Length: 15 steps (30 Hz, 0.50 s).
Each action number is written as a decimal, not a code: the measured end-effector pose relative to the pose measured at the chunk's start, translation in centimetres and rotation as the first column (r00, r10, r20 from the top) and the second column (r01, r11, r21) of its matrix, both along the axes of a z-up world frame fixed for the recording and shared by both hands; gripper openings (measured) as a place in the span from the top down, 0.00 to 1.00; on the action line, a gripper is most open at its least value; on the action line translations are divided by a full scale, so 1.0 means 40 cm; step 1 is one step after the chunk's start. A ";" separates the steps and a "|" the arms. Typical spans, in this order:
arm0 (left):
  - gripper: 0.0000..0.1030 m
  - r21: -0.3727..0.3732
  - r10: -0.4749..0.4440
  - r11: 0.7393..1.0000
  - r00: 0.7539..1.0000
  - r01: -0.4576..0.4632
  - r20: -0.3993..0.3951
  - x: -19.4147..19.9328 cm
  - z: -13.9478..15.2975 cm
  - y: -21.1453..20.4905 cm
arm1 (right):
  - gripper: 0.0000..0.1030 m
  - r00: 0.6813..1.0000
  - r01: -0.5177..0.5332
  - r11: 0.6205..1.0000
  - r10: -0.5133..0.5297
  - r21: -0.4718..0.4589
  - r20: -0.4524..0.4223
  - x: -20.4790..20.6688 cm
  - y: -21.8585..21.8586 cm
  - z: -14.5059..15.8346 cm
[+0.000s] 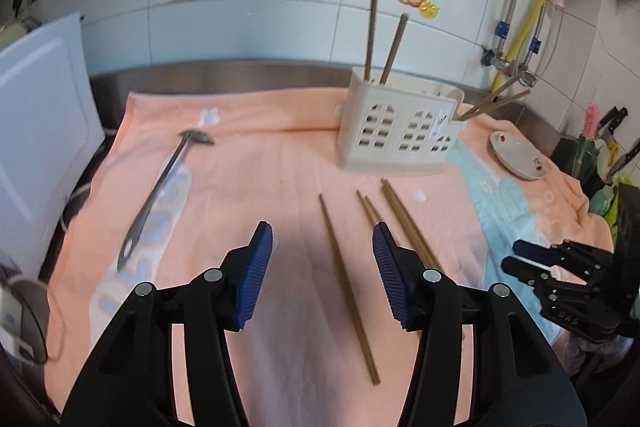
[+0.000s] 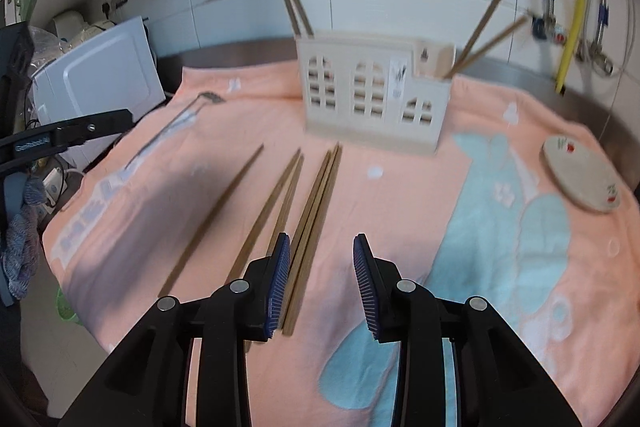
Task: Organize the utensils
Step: 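Lower the right tool onto a chopstick and close it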
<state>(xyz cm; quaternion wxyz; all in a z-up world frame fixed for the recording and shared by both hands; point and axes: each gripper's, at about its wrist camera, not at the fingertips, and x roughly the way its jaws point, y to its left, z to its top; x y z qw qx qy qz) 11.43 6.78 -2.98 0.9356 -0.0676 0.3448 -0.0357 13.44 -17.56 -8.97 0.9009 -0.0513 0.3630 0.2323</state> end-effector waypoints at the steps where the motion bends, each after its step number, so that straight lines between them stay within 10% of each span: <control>1: 0.49 -0.003 0.007 1.000 1.000 -0.007 -0.006 -0.006 -0.009 0.004 | 0.69 1.000 0.003 1.000 -0.003 0.000 -0.013 0.002 0.004 -0.016; 15: 0.49 -0.028 0.051 0.998 0.998 -0.052 -0.036 -0.056 -0.067 0.040 | 0.78 0.993 0.016 1.000 -0.018 -0.015 -0.114 0.056 0.041 -0.128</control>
